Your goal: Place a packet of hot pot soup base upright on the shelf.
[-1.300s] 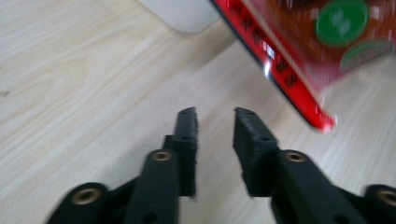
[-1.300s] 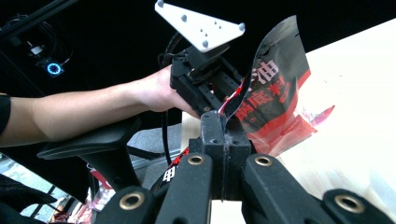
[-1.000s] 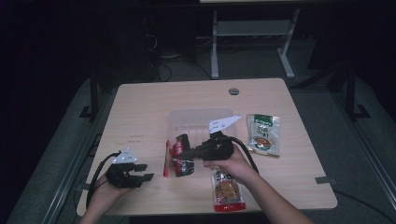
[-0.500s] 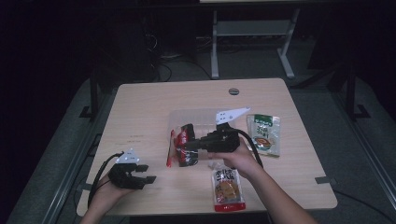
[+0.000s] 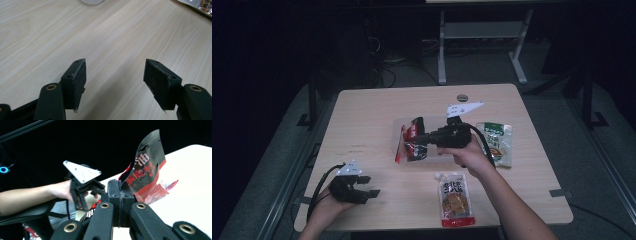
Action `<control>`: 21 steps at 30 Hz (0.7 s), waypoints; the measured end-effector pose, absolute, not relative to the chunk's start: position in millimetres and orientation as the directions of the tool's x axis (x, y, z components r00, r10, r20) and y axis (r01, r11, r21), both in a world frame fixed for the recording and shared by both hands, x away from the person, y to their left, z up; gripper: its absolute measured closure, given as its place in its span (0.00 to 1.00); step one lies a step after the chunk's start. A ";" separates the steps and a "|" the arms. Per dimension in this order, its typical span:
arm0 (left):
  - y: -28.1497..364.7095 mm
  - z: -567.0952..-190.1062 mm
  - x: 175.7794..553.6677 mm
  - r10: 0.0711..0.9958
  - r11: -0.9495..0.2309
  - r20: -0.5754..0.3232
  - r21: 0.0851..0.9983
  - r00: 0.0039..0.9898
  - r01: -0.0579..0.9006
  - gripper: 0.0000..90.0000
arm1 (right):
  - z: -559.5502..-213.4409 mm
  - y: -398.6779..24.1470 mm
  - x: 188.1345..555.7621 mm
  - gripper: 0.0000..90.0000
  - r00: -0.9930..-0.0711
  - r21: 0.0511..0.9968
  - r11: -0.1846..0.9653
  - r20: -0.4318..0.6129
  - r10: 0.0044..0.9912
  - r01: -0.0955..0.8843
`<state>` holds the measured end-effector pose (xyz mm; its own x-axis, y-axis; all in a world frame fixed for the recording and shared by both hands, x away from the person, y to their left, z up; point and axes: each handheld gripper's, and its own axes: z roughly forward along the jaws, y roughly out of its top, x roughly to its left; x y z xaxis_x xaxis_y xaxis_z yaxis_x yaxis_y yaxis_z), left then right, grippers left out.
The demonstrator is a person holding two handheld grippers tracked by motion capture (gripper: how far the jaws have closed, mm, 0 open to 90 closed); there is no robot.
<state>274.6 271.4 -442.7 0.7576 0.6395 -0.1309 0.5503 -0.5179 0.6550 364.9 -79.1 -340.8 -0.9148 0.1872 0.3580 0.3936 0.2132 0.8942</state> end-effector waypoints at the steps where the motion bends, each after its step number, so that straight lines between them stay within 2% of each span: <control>1: 271.8 -442.5 275.0 0.639 -0.523 -0.127 0.652 0.759 0.549 0.38 | -340.1 -79.0 367.6 1.00 -0.914 0.892 0.219 0.357 0.192 0.394; 13: 272.3 -443.6 274.6 0.641 -0.519 -0.124 0.657 0.758 0.547 0.36 | -341.3 -71.0 392.6 1.00 -0.900 0.878 0.238 0.360 0.246 0.416; 21: 271.4 -445.3 273.5 0.635 -0.542 -0.083 0.661 0.768 0.519 0.28 | -351.0 -61.3 407.0 1.00 -0.882 0.856 0.251 0.384 0.273 0.451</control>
